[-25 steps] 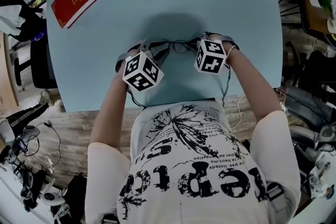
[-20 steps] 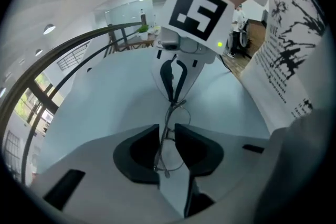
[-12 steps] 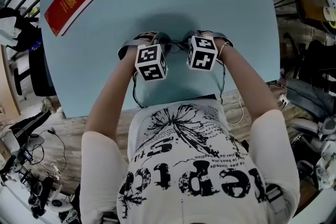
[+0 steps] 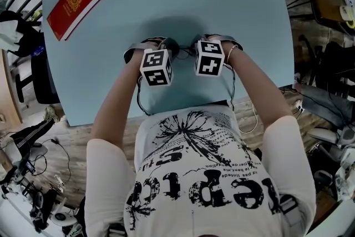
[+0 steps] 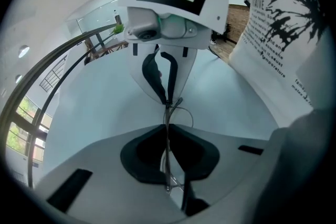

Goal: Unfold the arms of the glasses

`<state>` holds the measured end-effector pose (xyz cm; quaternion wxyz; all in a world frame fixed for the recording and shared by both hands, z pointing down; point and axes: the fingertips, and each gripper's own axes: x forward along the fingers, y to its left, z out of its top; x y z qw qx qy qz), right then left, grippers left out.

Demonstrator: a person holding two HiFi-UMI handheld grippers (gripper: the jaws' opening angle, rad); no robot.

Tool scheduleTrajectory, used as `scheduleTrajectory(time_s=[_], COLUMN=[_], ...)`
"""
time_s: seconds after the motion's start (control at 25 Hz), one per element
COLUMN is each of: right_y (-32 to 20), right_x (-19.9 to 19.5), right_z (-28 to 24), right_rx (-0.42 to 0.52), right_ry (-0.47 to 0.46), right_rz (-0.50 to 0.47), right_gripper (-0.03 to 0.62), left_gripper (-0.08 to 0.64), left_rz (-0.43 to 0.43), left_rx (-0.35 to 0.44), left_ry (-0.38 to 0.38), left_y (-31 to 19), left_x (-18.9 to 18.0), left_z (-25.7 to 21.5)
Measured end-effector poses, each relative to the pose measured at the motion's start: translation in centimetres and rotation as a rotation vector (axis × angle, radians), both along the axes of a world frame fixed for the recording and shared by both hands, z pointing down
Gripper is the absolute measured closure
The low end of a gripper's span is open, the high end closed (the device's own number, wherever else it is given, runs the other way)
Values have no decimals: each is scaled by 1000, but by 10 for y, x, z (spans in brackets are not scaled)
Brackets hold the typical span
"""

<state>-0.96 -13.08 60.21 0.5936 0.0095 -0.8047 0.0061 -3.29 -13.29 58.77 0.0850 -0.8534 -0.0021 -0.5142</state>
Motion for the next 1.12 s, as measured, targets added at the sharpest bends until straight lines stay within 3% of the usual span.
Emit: scheduleTrajectory(time_s=[0.24,0.4,0.56,0.84,1.12], right_y=[0,0,-1,1,2], right_x=[-2,-3,0,3,7], right_z=[2,5,3,5,4], right_rx=[-2,4,3,19,36], right_ry=[7,24,27,63,94], right_rz=[-2,-3,16,14,25], right_gripper=[555,555,555,555,555], left_gripper=[528,530,532,537,534], left_rz=[-26,-67,-103,-174,-253], left_rx=[-47,-72,-66,-24,-34], left_ry=[59,141,189,198,256], left_y=[4,0,-3,-9,-5], left_x=[-5,-9,-17,-44,-65], left_z=[-6,-17,-29,-42,-54])
